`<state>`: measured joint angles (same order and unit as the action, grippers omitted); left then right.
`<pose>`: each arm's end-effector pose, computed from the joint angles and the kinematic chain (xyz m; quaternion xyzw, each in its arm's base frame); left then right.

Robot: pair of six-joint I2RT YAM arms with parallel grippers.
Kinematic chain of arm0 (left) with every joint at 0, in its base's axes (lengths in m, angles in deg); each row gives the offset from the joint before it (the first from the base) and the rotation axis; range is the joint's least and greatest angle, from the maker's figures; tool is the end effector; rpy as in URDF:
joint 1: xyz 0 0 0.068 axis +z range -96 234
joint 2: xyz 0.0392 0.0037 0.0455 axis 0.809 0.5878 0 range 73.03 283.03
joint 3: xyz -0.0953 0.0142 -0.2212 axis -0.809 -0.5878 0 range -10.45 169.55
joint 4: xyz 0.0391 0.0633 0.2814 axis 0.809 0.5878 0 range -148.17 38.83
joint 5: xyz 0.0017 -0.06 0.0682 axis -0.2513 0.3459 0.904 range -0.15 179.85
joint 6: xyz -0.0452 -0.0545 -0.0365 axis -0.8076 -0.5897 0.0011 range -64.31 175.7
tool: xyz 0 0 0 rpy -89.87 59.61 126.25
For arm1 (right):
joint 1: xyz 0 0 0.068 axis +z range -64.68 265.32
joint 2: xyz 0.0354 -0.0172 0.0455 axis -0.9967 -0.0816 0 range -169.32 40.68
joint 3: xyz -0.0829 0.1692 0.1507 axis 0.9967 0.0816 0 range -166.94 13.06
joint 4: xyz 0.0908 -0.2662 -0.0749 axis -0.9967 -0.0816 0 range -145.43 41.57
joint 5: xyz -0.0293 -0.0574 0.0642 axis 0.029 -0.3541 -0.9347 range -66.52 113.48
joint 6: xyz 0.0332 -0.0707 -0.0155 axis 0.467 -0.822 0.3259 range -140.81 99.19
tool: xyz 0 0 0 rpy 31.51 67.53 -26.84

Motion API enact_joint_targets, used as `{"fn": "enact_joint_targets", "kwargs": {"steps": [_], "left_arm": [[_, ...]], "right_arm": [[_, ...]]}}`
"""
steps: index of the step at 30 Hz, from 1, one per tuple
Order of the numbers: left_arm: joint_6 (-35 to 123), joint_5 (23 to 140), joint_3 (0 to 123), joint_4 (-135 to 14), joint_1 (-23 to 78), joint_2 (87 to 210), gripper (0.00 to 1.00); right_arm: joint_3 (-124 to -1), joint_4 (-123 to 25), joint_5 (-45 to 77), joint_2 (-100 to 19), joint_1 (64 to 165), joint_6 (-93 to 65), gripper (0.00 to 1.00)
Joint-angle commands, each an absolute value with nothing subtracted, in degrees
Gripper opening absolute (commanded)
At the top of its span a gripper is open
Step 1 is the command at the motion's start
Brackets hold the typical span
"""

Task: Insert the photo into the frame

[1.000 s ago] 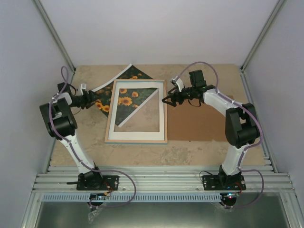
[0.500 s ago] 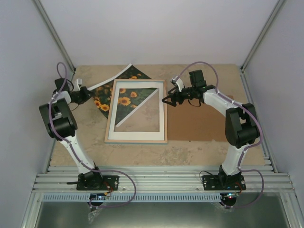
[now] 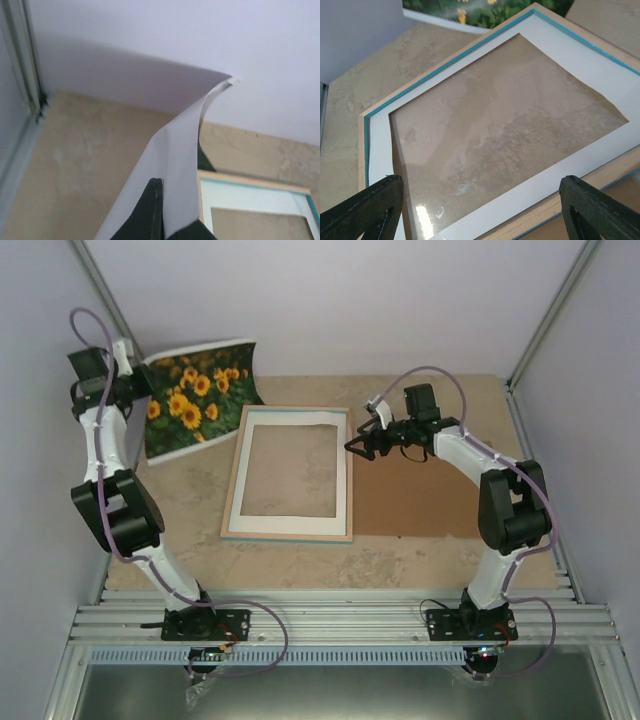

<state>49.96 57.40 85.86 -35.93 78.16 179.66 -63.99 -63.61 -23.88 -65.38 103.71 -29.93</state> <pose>0.4530 0.1630 0.2736 -0.0875 0.8482 -0.1680 0.4947 0.4028 0.1870 0.1703 -0.3524 0.7822 0.3975 0.3254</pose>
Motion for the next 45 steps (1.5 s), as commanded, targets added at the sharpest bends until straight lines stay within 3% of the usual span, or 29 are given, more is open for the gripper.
{"fn": "enact_joint_targets", "kwargs": {"steps": [1,8,16,20,26,30,34,36,45], "left_arm": [[54.9,61.5,95.8,-31.7,77.6,177.9,0.0],[70.9,70.1,100.0,-22.2,66.8,174.7,0.0],[80.6,82.8,85.3,-17.2,50.5,167.3,0.0],[79.8,87.0,83.5,-16.4,48.2,165.7,0.0],[78.4,100.7,99.0,-19.7,48.3,171.9,0.0],[80.0,109.8,117.6,-22.3,48.6,180.8,0.0],[83.0,110.5,131.3,-19.5,47.7,186.5,0.0],[85.4,110.7,126.7,-19.6,46.0,184.5,0.0],[91.0,110.3,84.2,-27.6,38.0,165.8,0.0]], "right_arm": [[-62.6,-62.4,-24.6,-62.7,102.5,-28.8,0.86],[-61.5,-61.1,-25.5,-61.8,100.4,-26.4,0.86],[-57.5,-56.9,-28.8,-60.0,96.8,-15.0,0.86],[-56.7,-56.3,-30.5,-59.4,96.7,-12.7,0.86],[-57.1,-55.2,-31.2,-60.4,96.7,-11.6,0.86],[-57.0,-55.0,-30.6,-60.3,96.7,-11.3,0.86],[-56.7,-54.8,-30.3,-59.5,96.2,-11.0,0.85],[-56.4,-54.4,-30.4,-59.3,95.9,-10.3,0.86],[-54.0,-50.6,-31.7,-59.0,94.1,-5.5,0.86]]}}
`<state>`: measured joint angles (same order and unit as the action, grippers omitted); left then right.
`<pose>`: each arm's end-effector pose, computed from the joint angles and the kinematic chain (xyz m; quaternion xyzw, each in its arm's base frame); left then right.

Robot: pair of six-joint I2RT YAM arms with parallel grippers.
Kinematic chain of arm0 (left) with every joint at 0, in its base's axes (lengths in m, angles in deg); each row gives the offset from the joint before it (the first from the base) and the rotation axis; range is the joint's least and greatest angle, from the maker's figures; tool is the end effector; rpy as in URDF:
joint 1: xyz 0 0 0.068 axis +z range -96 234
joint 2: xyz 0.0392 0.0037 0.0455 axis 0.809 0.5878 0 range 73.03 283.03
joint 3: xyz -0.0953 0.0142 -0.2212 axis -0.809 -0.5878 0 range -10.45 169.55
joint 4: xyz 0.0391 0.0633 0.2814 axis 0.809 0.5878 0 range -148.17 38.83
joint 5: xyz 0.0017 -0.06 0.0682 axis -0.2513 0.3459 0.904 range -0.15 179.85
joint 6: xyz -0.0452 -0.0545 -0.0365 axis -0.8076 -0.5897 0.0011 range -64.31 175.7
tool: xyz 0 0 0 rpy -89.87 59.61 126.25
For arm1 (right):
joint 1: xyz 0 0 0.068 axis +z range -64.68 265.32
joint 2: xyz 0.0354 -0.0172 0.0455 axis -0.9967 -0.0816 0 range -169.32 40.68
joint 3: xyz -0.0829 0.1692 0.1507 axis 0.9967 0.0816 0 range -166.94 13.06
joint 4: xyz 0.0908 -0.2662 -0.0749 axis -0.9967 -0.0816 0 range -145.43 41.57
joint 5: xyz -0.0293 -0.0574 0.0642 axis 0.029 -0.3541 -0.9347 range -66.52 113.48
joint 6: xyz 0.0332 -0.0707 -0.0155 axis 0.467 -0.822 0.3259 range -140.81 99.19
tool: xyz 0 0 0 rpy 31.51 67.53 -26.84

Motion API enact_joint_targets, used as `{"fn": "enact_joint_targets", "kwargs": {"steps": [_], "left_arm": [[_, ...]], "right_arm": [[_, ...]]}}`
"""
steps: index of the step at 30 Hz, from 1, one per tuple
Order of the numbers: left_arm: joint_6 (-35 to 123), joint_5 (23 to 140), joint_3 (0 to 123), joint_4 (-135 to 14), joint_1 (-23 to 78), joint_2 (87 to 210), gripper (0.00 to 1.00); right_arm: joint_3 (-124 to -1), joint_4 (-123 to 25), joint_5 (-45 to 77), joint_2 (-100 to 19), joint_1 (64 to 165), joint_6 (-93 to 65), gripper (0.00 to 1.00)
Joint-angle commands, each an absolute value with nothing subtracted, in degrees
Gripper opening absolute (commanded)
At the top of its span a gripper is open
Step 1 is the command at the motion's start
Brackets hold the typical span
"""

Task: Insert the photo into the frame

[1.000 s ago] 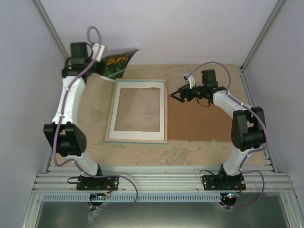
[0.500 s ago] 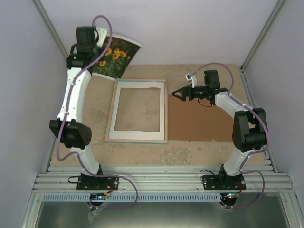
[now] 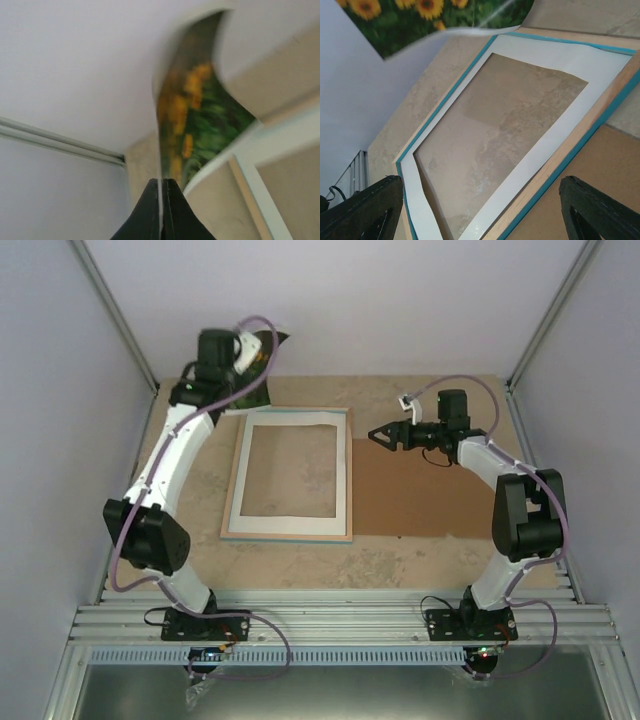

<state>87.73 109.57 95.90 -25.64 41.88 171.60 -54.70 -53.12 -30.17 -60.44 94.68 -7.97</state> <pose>0.4409 -0.0709 0.3810 0.2263 0.8036 0.2339 0.4983 0.4042 0.1226 0.1680 -0.1732 0.8079 0.4733 0.3055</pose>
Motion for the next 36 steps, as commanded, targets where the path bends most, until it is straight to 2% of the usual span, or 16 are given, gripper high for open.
{"fn": "enact_joint_targets", "kwargs": {"steps": [1,5,9,11,15,22,28,32,36], "left_arm": [[91.2,109.9,80.9,-27.3,36.5,163.9,0.0],[89.4,108.2,72.9,-25.1,32.0,160.7,0.0],[87.0,113.7,74.9,-26.7,31.8,162.6,0.0],[87.1,117.4,78.5,-28.1,33.9,165.5,0.0],[82.8,116.0,94.6,-24.9,44.7,173.7,0.0],[80.1,116.1,113.3,-21.0,58.6,181.2,0.0],[82.6,119.3,116.8,-23.8,61.1,179.1,0.0],[82.0,114.1,117.8,-19.7,59.8,177.4,0.0],[84.7,98.1,106.6,-17.4,55.4,171.8,0.0]], "right_arm": [[-53.9,-50.5,-31.8,-59.1,94.0,-5.3,0.86],[-53.4,-49.8,-32.0,-59.1,93.9,-4.5,0.86],[-52.6,-48.7,-32.6,-59.5,93.9,-3.3,0.86],[-53.0,-48.7,-32.9,-60.0,93.9,-3.2,0.86],[-53.8,-49.2,-32.9,-60.1,93.8,-3.8,0.86],[-53.0,-48.7,-33.7,-59.6,93.8,-2.9,0.86],[-52.7,-48.7,-34.0,-59.1,93.7,-2.9,0.86],[-52.4,-48.7,-34.1,-59.0,93.6,-2.8,0.86],[-51.5,-46.5,-34.7,-59.2,93.5,-1.4,0.86]]}}
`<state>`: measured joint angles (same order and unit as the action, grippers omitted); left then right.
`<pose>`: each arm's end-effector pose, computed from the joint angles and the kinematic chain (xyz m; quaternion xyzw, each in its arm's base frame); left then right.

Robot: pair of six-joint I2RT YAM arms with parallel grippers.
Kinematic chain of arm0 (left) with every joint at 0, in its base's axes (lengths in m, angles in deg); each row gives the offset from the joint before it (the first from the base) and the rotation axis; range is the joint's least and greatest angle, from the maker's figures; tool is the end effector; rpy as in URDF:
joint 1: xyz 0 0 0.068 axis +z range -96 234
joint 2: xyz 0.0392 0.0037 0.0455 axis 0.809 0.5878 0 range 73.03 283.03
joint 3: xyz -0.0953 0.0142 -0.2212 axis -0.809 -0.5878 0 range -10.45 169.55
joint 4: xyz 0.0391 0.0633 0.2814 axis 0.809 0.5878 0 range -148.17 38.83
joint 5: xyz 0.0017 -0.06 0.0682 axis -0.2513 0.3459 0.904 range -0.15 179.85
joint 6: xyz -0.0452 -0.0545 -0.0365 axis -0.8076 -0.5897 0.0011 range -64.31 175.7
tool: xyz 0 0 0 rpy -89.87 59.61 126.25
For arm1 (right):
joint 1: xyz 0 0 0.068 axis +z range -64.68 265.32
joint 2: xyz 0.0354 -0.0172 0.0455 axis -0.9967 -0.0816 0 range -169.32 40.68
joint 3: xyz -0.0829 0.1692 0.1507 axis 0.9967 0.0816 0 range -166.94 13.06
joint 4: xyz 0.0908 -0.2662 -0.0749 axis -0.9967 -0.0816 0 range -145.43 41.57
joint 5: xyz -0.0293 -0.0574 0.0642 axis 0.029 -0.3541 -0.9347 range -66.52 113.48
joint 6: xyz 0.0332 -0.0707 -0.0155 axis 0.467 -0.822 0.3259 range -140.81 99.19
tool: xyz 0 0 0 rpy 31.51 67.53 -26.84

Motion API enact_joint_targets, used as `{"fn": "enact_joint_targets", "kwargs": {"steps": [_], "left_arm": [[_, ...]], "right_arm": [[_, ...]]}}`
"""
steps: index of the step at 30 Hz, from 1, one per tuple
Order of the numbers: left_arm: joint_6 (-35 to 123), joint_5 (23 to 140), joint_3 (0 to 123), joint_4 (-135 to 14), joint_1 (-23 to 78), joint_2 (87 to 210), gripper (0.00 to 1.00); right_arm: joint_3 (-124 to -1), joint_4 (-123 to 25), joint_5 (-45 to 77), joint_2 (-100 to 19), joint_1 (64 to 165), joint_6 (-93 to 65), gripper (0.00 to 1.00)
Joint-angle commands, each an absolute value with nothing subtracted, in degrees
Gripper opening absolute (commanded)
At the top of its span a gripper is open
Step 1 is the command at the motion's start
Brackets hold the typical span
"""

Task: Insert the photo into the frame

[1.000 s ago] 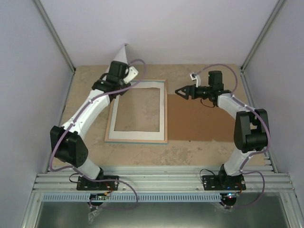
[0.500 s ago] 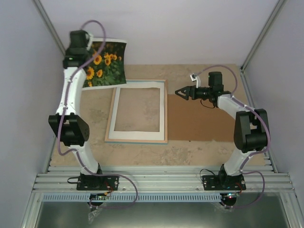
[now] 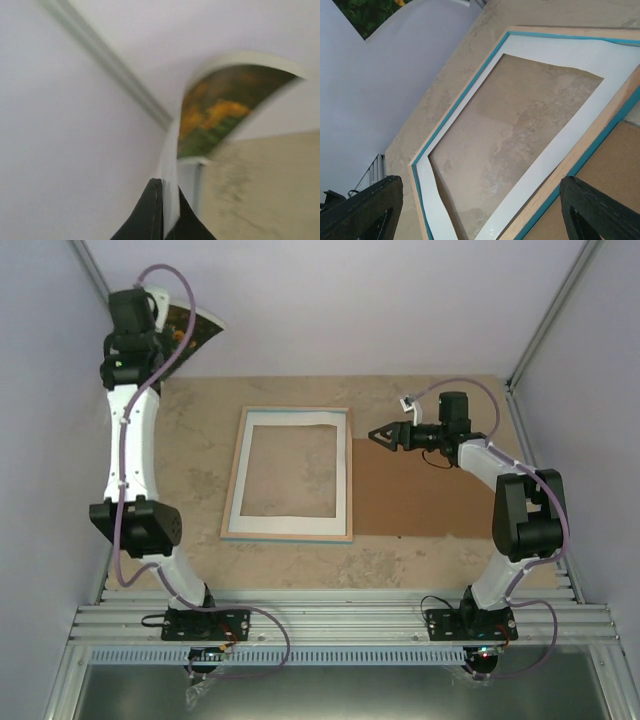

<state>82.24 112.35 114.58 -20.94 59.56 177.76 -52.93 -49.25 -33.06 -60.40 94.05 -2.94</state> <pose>0.4439 0.0697 0.4493 0.0293 0.7960 0.3121 0.5178 0.4022 0.1196 0.1652 -0.1522 0.7991 0.5026 0.2927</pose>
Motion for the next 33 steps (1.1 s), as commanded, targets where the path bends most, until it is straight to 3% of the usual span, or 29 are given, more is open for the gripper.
{"fn": "enact_joint_targets", "kwargs": {"steps": [1,5,9,18,33], "left_arm": [[85.3,97.4,100.5,-18.3,52.7,170.2,0.0],[84.7,96.4,86.6,-19.8,43.6,167.8,0.0],[79.2,93.1,80.5,-18.9,39.0,170.3,0.0],[71.5,75.9,73.5,-17.1,35.9,173.0,0.0],[70.5,65.1,60.7,-23.0,32.7,168.1,0.0]], "right_arm": [[-51.2,-45.7,-35.0,-59.2,93.5,-0.6,0.86],[-49.2,-42.9,-35.7,-59.2,93.6,2.9,0.86],[-47.6,-40.8,-35.2,-60.6,93.7,9.5,0.87],[-48.5,-42.2,-32.6,-65.2,97.1,19.2,0.84],[-59.6,-40.7,-32.8,-77.7,106.5,29.0,0.77]]}}
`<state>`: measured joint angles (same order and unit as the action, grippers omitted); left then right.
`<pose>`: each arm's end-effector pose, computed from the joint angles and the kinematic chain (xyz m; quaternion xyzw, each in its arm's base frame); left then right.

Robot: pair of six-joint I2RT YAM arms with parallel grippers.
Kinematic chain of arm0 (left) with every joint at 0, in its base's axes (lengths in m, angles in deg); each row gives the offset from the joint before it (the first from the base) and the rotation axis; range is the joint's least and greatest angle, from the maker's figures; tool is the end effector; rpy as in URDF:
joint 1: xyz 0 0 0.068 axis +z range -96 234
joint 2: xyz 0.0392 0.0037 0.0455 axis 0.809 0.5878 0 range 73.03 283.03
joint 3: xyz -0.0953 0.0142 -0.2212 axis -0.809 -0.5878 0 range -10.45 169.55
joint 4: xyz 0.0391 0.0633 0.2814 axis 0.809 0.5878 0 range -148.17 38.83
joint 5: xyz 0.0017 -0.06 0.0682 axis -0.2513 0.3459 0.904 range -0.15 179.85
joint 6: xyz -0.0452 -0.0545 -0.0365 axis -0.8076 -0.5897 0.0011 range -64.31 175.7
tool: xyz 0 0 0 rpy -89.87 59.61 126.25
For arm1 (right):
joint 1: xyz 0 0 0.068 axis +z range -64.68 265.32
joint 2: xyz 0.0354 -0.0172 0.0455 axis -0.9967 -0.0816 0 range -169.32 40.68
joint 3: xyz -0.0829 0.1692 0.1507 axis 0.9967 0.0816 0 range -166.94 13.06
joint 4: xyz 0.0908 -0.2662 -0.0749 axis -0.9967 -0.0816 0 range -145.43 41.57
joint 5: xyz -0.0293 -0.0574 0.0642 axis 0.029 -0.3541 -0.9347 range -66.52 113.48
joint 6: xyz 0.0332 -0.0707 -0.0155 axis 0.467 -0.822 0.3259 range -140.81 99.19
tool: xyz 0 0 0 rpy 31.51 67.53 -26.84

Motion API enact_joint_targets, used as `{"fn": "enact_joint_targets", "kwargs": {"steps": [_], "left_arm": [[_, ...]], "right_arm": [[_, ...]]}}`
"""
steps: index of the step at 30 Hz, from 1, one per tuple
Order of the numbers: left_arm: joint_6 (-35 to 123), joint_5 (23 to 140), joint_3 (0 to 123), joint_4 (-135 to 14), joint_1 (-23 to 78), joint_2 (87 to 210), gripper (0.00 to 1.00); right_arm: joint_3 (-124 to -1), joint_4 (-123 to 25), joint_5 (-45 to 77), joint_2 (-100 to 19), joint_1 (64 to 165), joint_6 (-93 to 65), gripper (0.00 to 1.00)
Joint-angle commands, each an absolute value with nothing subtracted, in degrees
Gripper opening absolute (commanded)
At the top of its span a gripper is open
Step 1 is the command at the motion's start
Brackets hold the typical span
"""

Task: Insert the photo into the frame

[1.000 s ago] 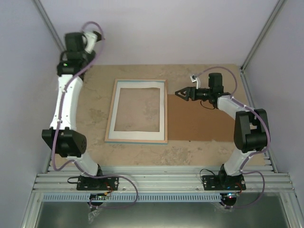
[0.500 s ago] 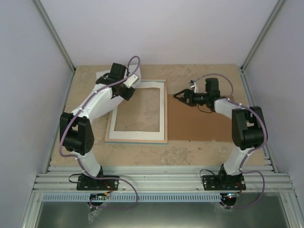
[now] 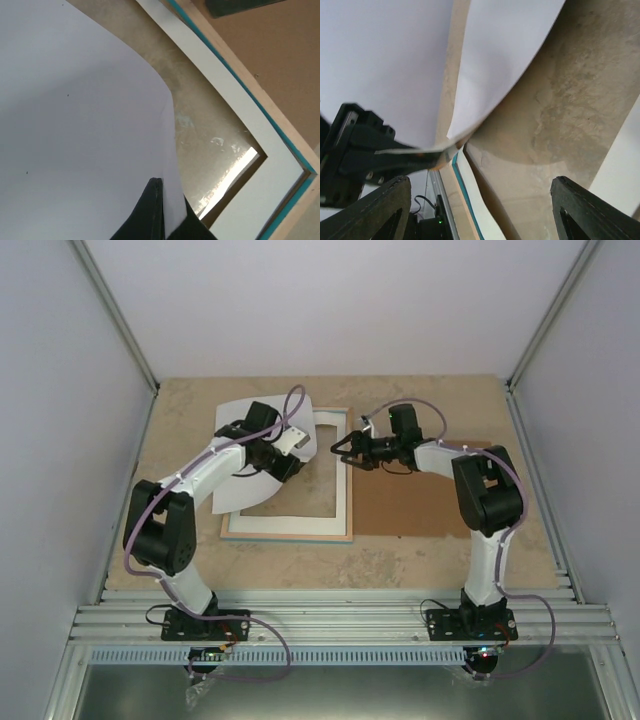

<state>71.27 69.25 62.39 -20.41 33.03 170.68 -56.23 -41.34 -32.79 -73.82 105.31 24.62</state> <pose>0.3561 -0.1622 0.1586 0.3399 0.8944 -0.1845 0.2249 0.3954 0.2045 0.1010 -0.0266 0.8190 0.5652 0.0955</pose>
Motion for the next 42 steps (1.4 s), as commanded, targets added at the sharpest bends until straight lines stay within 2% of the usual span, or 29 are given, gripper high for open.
{"fn": "enact_joint_targets", "kwargs": {"steps": [1,12,31,36,37,39,42], "left_arm": [[70.6,64.5,60.3,-23.2,32.7,167.7,0.0],[72.7,59.5,57.5,-22.6,32.5,164.7,0.0],[75.8,58.8,54.6,-20.7,30.8,162.9,0.0],[76.0,59.7,53.7,-21.0,30.0,162.0,0.0],[75.8,59.7,53.9,-20.9,30.0,161.9,0.06],[75.3,59.2,55.0,-20.2,30.0,161.5,0.26],[73.3,58.1,56.3,-19.9,31.1,160.3,0.45]], "right_arm": [[-60.5,-41.0,-32.6,-78.5,106.9,29.5,0.76],[-65.7,-40.1,-32.7,-83.9,109.3,31.9,0.68],[-67.2,-42.9,-28.8,-85.5,109.6,30.8,0.28],[-67.0,-43.2,-28.7,-85.3,109.6,30.4,0.06],[-66.6,-43.1,-28.8,-85.0,109.6,30.3,0.02],[-65.3,-42.8,-28.8,-84.1,109.6,30.2,0.0],[-63.8,-42.3,-29.2,-82.8,109.6,30.2,0.01]]}}
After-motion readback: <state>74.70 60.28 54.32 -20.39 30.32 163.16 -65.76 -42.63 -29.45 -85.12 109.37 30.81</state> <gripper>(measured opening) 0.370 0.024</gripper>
